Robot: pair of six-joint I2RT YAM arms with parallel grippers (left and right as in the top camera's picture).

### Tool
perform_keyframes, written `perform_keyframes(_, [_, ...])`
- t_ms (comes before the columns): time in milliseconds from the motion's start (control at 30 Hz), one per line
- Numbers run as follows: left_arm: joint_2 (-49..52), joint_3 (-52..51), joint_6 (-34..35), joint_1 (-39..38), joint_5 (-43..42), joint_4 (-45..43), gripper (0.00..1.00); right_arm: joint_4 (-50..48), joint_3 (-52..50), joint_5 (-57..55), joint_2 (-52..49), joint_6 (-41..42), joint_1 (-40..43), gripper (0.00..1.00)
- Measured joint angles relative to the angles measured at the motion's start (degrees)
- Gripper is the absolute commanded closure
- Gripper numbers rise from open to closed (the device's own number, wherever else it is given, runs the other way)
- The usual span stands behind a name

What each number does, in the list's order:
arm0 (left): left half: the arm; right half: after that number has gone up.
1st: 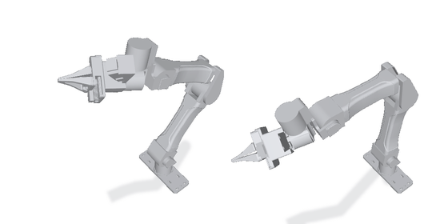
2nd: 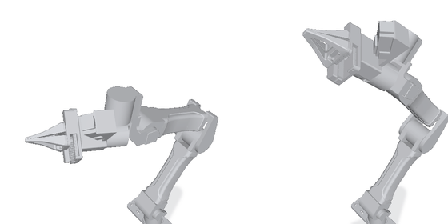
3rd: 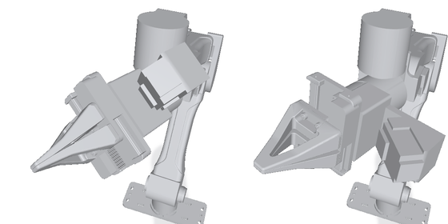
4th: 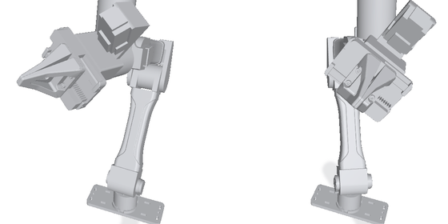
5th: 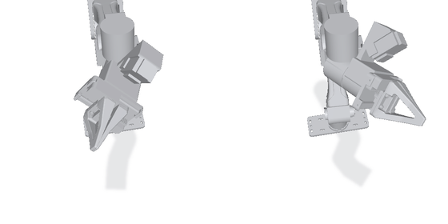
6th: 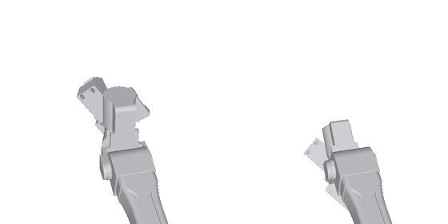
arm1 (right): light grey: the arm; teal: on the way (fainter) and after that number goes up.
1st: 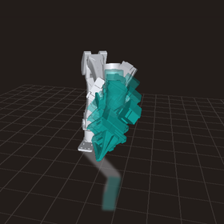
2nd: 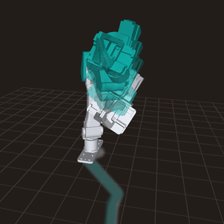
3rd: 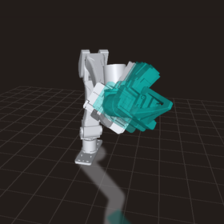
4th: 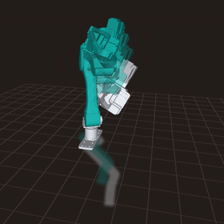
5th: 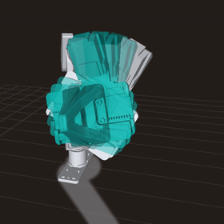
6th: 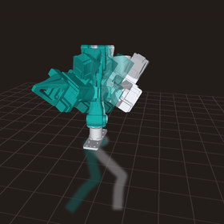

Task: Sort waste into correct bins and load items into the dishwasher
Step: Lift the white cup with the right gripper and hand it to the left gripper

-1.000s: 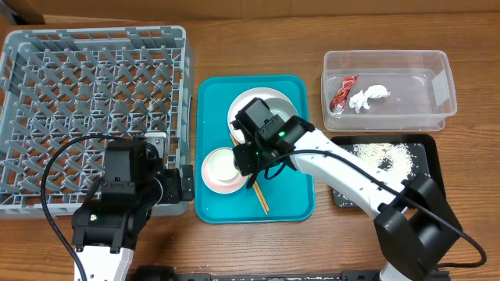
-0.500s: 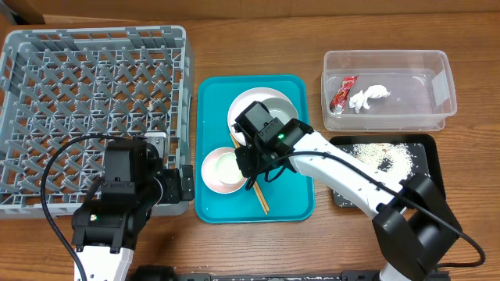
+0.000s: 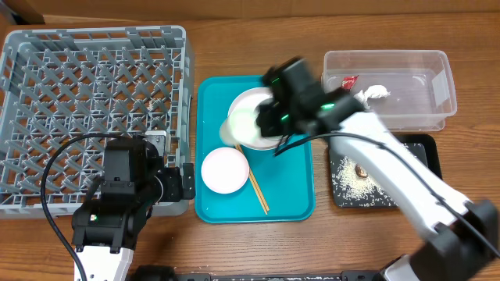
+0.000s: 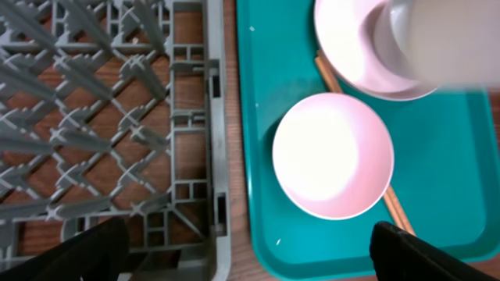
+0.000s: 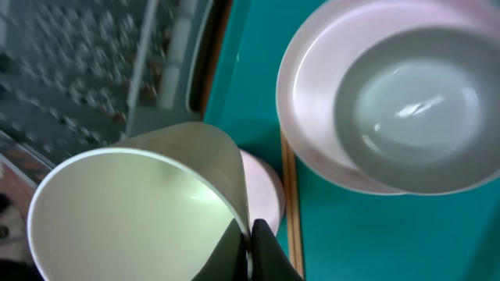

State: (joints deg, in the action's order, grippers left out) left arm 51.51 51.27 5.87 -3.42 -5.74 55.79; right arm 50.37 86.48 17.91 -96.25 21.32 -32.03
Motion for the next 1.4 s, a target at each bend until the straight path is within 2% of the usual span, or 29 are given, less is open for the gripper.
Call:
perform_keyframes(167, [0.5, 0.1, 0.0, 0.0, -10.2, -7.8, 0.0, 1.0, 0.6, 17.1, 2.4, 0.3, 13.3, 0.96])
perform_keyframes(267, [3.0, 0.2, -0.2, 0.0, -19.3, -15.0, 0.0, 1.3, 0.2, 31.0, 2.3, -1.9, 18.8, 0.96])
perform_keyframes(300, [5.1, 0.4, -0.5, 0.0, -26.1, -20.8, 0.0, 1.3, 0.1, 38.2, 2.3, -3.0, 20.3, 0.96])
perform_keyframes(467, [11.9, 0.6, -1.7, 0.0, -50.7, -39.5, 0.0, 1.2, -0.3, 52.4, 2.3, -5.1, 21.1, 0.96])
perform_keyframes(567, [14.9, 0.6, -1.7, 0.0, -61.4, -47.6, 0.0, 1.3, -0.4, 56.5, 2.3, -5.6, 21.1, 0.96])
perform_keyframes(667, [15.5, 0.6, -1.7, 0.0, -66.6, -53.6, 0.0, 1.3, -0.4, 58.6, 2.3, -5.8, 21.1, 0.96])
perform_keyframes(900, [15.7, 0.5, 2.9, -1.8, -68.6, -65.0, 0.0, 1.4, -0.4, 60.3, 2.3, -6.0, 20.4, 0.96])
perform_keyframes(1267, [15.8, 0.5, 4.8, -5.6, -65.1, -67.0, 0.0, 1.3, -0.5, 60.3, 2.3, -6.0, 17.0, 0.96])
perform_keyframes(1400, [15.8, 0.5, 5.0, -5.6, -64.9, -67.2, 0.2, 1.3, -0.5, 60.3, 2.3, -6.0, 15.8, 0.96])
